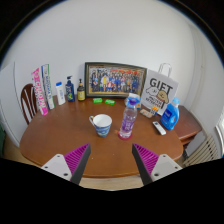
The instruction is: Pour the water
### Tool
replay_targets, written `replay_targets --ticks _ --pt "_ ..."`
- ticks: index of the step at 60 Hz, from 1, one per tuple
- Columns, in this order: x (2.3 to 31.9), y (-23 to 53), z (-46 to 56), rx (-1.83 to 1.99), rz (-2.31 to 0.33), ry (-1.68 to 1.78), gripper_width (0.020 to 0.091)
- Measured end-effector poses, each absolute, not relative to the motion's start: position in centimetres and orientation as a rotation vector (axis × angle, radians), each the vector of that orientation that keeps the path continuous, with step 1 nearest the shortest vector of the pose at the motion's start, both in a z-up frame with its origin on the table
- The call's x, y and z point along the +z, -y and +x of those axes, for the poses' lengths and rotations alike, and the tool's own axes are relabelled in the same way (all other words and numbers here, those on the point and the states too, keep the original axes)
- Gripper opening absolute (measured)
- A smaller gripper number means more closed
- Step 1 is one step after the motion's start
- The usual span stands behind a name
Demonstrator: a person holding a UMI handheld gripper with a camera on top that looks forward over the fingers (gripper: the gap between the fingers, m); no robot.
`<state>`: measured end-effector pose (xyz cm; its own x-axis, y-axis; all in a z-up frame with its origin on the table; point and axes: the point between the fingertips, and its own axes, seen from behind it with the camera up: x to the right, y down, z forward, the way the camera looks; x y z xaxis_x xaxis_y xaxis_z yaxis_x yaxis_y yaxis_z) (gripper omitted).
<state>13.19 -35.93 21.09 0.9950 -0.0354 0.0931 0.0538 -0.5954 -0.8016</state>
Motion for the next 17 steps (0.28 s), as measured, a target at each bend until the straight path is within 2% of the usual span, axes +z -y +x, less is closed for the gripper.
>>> replay_targets --ticks 17 --pt "21.8 37.1 14.1 -0.197 -2.185 0.056 0.0854"
